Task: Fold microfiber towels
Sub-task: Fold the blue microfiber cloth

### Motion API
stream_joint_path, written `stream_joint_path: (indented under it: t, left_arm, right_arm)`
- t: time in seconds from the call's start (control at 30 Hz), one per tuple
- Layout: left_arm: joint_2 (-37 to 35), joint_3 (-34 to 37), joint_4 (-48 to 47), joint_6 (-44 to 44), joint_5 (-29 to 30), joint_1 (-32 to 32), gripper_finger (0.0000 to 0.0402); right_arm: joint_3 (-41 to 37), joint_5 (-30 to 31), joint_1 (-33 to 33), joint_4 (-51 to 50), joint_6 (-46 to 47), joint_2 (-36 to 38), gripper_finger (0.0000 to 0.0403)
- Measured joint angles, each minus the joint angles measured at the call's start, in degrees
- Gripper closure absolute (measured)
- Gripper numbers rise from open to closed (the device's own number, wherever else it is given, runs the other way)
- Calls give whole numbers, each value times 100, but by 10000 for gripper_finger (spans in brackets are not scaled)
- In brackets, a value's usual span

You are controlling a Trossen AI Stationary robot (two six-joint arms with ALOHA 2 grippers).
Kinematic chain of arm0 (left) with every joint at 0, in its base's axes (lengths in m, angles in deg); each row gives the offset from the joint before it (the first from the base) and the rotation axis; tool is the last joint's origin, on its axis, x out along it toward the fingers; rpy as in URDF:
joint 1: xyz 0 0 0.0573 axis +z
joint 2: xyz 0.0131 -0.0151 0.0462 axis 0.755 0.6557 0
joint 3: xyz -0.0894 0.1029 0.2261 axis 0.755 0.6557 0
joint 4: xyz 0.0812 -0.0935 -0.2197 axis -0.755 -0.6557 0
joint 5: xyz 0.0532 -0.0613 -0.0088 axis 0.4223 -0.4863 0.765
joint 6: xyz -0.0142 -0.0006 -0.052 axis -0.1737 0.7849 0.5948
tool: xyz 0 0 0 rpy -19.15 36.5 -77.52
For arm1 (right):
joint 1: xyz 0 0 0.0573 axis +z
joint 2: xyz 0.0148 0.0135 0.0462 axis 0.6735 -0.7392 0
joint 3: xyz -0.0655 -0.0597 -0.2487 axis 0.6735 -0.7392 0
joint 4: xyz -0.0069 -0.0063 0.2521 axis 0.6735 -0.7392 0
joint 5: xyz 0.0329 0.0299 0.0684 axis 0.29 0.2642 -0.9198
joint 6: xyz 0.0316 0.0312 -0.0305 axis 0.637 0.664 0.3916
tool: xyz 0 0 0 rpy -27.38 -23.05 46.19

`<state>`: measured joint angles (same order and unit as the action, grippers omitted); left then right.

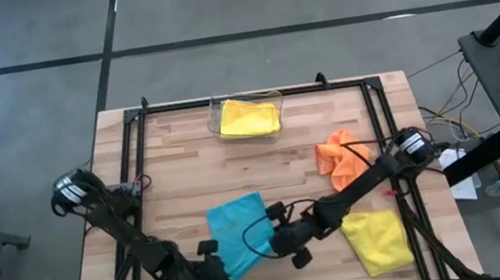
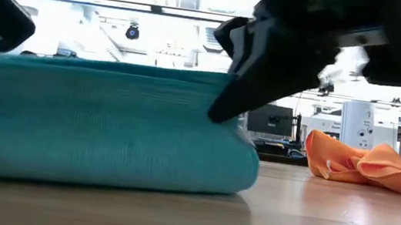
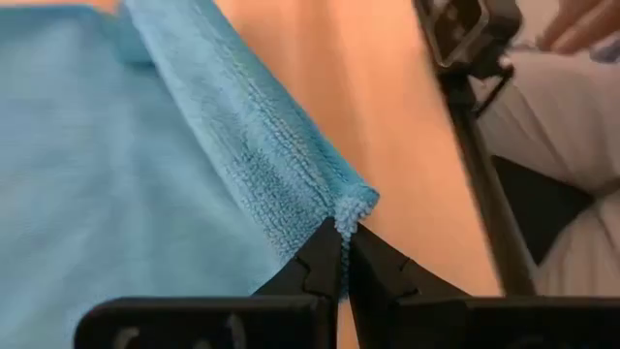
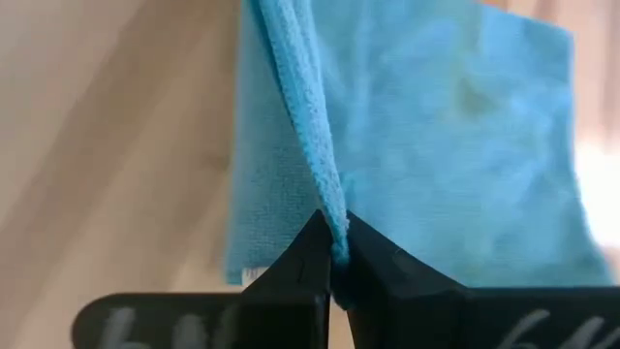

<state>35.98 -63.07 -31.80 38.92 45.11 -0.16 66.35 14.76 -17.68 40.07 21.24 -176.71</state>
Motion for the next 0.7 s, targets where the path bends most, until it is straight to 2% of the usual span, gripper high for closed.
stream_joint_path:
  t: [0.23,0.4,0.7]
  left_arm:
    - [-1240,1023,15,297,833,-3,401]
    - [-1880,1584,2,461,1131,60,401]
    - [-2088,2108,-5,572,1249,559,401]
  right_arm:
    - [-2,40,-464,32,-69,0,394]
    - [-9,100,-747,220,-59,2,394]
    - [-69,294,-1183,271,5,-28,394]
